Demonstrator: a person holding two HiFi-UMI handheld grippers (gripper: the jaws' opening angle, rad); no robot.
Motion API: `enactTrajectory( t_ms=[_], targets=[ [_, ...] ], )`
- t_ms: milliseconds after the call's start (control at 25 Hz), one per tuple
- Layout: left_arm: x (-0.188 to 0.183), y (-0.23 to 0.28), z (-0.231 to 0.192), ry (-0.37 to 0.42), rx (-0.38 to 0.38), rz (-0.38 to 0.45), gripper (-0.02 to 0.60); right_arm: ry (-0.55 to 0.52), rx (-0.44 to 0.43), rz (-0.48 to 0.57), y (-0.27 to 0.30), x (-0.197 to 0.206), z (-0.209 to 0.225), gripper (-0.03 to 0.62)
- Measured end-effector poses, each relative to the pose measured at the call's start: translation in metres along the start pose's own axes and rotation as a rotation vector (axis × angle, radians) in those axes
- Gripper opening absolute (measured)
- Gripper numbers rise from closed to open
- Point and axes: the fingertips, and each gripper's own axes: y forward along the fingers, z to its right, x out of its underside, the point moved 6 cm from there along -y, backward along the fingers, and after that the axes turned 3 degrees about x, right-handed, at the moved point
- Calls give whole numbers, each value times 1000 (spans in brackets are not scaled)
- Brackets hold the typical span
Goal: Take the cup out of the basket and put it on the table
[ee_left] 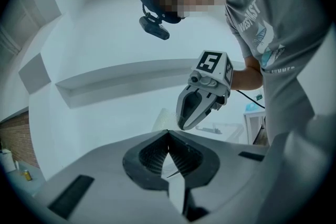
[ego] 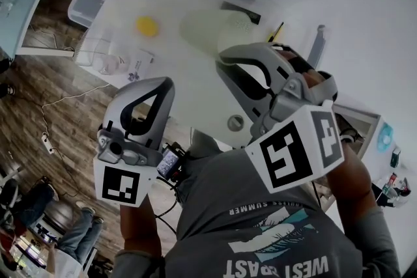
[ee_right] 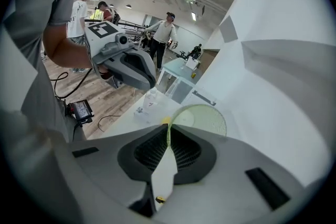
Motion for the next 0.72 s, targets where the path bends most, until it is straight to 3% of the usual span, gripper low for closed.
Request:
enactTrajectory(
  t_ms=[720],
  targets=[
    [14, -36, 0, -25, -62, -33, 9, -37, -144, 67, 14, -33, -60, 28]
  ],
)
